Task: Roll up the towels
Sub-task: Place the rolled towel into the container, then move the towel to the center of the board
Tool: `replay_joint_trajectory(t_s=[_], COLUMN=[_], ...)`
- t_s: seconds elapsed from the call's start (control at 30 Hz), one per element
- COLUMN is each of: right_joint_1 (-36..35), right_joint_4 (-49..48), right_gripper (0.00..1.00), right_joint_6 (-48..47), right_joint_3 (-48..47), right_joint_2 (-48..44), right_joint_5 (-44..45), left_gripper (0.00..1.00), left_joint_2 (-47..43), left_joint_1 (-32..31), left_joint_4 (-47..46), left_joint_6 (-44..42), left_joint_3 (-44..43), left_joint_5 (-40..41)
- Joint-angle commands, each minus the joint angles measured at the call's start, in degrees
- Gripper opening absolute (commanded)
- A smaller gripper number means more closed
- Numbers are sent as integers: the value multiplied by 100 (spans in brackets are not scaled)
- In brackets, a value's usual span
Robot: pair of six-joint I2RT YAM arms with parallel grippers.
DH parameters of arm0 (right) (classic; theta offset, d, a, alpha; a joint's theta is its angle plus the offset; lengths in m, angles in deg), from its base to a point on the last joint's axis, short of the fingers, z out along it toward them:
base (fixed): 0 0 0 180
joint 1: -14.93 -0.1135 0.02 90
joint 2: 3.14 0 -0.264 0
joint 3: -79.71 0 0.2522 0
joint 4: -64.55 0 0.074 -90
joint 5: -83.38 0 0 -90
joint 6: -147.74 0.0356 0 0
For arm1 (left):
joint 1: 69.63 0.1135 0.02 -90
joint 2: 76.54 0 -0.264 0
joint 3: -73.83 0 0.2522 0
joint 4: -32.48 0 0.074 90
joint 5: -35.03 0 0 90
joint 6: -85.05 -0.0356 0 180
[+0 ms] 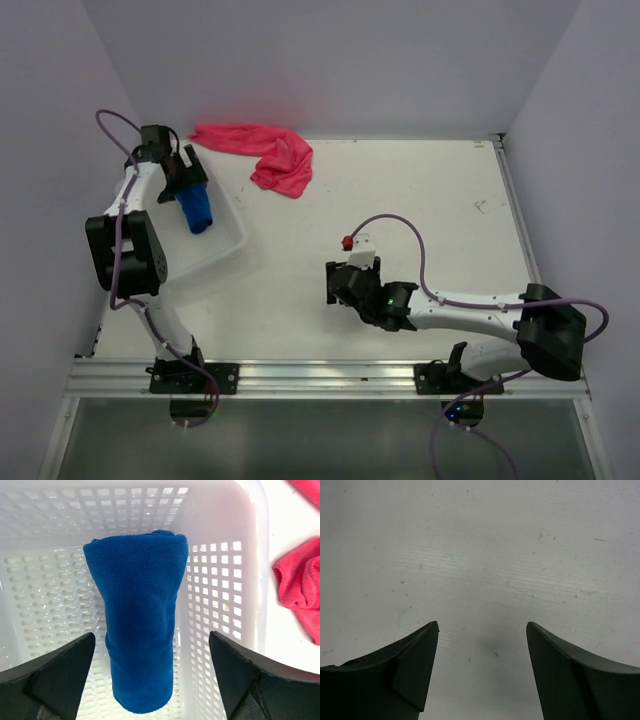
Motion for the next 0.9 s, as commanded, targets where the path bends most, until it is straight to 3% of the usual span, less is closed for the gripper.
replay_joint_trajectory(t_s=[0.0, 0.2, 0.37, 0.57, 0.77, 0.87], right_joint_1=[41, 453, 1121, 1754, 2142, 2221], right_joint_4=[86, -238, -274, -28, 279, 333], right_gripper=[75, 74, 66, 59, 48, 45], right_joint_6=[20, -76, -698, -1114, -1490, -1868], right_joint_3=[-230, -396, -1309, -3154, -5254, -6239], right_joint_2=[-189, -119, 477, 2138, 4089, 4818], right_joint_5=[-42, -594, -1018, -1877, -2564, -2670], left_gripper=[100, 100, 100, 100, 100, 100], left_joint_2=[-301, -704, -2312, -3139, -3640, -3755], left_joint_1=[79, 79, -245, -843, -1247, -1511], left_joint_4=[-194, -71, -1204, -1100, -1855, -1934], left_joint_6=[-117, -73, 6, -275, -196, -275], left_joint_3=[-86, 81, 1048, 1109, 2102, 2313], left_joint_5=[-146, -321, -788, -199, -559, -270])
